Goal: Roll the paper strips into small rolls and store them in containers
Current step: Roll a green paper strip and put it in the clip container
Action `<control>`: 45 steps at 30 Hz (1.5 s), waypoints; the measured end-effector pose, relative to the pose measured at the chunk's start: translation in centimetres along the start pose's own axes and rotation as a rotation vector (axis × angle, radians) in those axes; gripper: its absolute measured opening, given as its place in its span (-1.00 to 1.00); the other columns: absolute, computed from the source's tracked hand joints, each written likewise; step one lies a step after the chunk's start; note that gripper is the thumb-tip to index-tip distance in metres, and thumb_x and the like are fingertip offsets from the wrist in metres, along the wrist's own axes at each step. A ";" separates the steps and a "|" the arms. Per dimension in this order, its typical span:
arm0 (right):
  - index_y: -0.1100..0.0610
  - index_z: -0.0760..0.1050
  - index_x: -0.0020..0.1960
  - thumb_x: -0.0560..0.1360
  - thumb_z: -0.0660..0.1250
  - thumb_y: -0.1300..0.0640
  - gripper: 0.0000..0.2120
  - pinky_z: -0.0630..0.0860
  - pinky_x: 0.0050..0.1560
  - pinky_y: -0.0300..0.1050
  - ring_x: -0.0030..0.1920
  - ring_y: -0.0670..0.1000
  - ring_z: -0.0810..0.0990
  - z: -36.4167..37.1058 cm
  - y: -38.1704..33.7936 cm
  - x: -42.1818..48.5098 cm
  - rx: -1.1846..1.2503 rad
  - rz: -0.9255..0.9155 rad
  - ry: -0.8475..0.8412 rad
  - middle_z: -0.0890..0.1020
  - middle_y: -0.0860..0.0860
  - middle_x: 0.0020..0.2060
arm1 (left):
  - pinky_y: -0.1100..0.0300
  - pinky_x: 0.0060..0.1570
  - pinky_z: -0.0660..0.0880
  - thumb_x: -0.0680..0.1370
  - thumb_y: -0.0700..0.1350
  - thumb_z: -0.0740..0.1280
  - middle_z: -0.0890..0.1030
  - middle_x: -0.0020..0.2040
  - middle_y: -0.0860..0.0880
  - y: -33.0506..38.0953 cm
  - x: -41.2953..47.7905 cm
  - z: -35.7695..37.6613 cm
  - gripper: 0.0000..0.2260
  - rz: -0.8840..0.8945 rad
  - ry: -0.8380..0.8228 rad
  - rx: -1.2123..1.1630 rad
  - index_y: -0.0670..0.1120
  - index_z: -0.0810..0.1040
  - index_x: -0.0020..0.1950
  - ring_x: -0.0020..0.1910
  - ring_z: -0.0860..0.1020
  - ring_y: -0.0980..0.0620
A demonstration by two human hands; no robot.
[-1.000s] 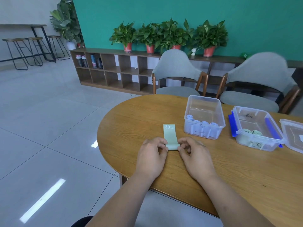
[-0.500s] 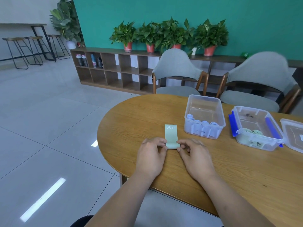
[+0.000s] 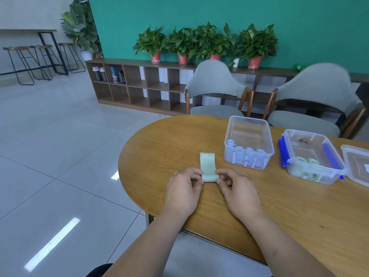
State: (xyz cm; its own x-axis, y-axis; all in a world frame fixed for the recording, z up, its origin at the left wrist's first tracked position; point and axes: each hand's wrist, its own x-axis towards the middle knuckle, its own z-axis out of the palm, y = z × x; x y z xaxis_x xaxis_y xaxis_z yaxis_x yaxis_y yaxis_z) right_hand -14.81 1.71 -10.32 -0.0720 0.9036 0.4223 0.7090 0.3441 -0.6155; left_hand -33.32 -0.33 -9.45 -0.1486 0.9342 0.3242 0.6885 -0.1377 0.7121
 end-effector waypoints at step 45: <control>-0.13 0.66 0.14 0.52 0.50 0.07 -0.78 0.52 -0.04 -0.19 -0.13 -0.16 0.53 0.1 -0.1 -0.1 0.024 0.009 0.024 0.61 -0.23 -0.19 | 0.53 -0.07 0.30 0.60 -0.05 0.44 0.66 -0.11 0.28 0.0 -0.1 0.0 -0.84 0.048 0.019 0.031 0.14 0.67 0.16 0.00 0.44 0.24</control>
State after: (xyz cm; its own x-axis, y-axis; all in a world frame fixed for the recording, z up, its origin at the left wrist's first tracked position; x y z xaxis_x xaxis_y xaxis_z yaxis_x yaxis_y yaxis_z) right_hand -14.94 1.60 -10.32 -0.0485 0.9006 0.4319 0.6927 0.3418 -0.6351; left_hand -33.33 -0.39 -9.46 -0.1283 0.9203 0.3696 0.7168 -0.1715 0.6758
